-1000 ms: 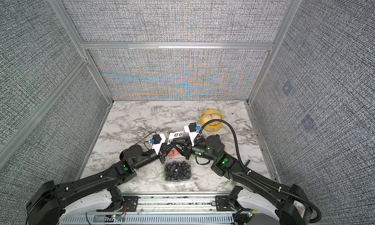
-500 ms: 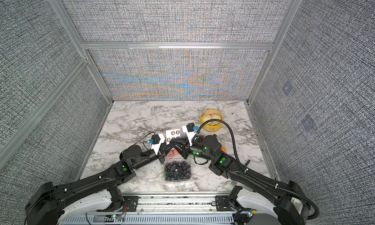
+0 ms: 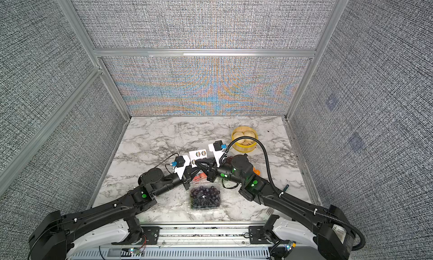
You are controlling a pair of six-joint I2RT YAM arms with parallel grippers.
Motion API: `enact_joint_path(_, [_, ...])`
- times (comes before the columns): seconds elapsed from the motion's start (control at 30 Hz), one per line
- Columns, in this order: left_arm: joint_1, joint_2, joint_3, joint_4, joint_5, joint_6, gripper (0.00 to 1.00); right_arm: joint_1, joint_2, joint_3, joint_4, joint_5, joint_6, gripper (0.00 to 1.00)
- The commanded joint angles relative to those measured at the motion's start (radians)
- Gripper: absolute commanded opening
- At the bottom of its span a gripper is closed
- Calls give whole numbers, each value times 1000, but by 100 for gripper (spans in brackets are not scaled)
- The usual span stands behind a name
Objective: Label fruit boxes
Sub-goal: Tear off the label from the label sticker.
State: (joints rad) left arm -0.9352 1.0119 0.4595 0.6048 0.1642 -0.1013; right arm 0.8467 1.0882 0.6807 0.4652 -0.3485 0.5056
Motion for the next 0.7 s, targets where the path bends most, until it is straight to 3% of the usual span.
enact_joint_path(0.0, [-1, 10, 3, 10, -19, 15, 0, 5, -3, 4, 38, -14, 0, 0])
enact_joint_path(0.3, [-1, 53, 11, 19, -93, 10, 0, 6, -21, -8, 42, -35, -8, 0])
enact_joint_path(0.67, [0, 44, 17, -12, -224, -45, 0, 6, -117, -57, -14, 24, -31, 0])
